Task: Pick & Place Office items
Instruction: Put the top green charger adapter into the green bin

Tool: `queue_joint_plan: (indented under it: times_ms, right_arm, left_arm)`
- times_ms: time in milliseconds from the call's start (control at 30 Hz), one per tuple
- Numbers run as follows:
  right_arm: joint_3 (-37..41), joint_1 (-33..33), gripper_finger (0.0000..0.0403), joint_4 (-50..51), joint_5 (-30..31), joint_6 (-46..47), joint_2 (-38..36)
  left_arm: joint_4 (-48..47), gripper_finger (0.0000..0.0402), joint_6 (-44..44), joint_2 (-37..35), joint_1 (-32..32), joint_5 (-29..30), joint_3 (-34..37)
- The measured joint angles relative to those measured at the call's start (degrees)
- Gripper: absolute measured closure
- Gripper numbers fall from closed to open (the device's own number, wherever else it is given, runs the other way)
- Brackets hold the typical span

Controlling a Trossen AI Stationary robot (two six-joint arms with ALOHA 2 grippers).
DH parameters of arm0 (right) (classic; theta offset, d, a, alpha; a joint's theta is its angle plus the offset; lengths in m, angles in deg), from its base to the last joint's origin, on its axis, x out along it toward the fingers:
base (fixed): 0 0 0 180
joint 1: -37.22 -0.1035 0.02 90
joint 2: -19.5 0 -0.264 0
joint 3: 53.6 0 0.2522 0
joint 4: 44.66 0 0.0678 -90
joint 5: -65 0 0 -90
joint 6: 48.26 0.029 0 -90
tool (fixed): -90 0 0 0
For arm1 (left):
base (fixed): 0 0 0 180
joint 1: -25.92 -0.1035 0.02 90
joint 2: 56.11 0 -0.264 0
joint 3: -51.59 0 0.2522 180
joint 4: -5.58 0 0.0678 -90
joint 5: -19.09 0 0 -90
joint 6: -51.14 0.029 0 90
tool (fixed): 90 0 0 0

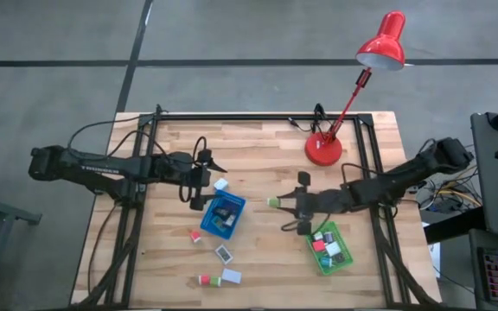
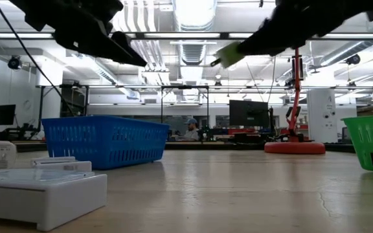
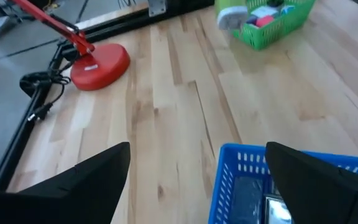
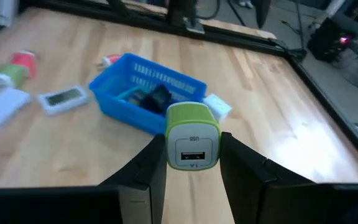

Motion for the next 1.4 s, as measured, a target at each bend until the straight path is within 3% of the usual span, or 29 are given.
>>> queue_joint_plan:
  times_ms: [533, 833, 1167, 1400]
  right_arm:
    - [10.61, -15.15, 0.0290, 2.25, 8.57, 11.68, -12.84]
    - [10.07, -23.69, 0.0290, 10.79, 9.21, 20.14, -14.43]
    - [8.63, -33.54, 0.0290, 20.64, 17.63, 34.43, -14.90]
    - [8.63, -37.09, 0.0290, 24.53, 19.46, 42.76, -14.48]
  left_arm:
    - [0.15, 0.0025, 0.00, 0.04, 0.04, 0.04, 0.00]
    - [0.15, 0.0025, -0.02, 0.04, 0.04, 0.06, 0.00]
    - [0.13, 0.0025, -0.04, 0.04, 0.04, 0.07, 0.00]
    - [0.14, 0.0025, -0.22, 0.04, 0.04, 0.07, 0.00]
